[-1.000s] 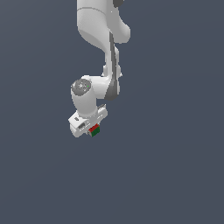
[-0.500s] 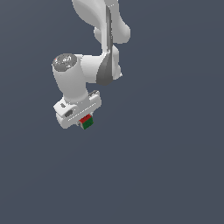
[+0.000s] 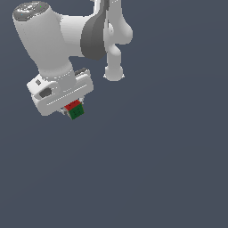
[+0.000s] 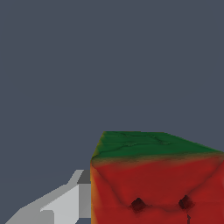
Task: Pick up the object and move it to a goal position.
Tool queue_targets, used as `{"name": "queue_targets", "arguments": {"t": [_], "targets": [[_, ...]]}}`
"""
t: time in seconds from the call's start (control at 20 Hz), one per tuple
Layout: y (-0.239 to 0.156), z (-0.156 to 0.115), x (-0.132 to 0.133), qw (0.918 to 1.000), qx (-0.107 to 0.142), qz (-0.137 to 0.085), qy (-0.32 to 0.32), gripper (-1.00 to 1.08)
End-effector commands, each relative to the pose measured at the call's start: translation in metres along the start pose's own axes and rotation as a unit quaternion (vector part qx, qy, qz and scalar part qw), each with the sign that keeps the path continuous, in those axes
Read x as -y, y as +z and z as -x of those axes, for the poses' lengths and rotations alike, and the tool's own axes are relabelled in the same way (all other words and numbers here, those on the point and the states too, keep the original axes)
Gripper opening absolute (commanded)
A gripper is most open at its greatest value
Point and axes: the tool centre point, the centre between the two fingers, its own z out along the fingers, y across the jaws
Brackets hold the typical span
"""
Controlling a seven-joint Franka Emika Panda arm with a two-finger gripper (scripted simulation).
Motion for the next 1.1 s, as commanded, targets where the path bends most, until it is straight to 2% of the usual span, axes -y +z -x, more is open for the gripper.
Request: {"name": "queue_targets", "arguments": {"t": [0.0,0.5,1.05], "targets": [[-0.027,0.003,-0.007,1.0,0.0,0.0,0.0,-1.0],[-0.105,0.012,-0.029,1.0,0.0,0.0,0.0,-1.0],[-0.133,0.014,-0.038,1.0,0.0,0.0,0.0,-1.0]]}}
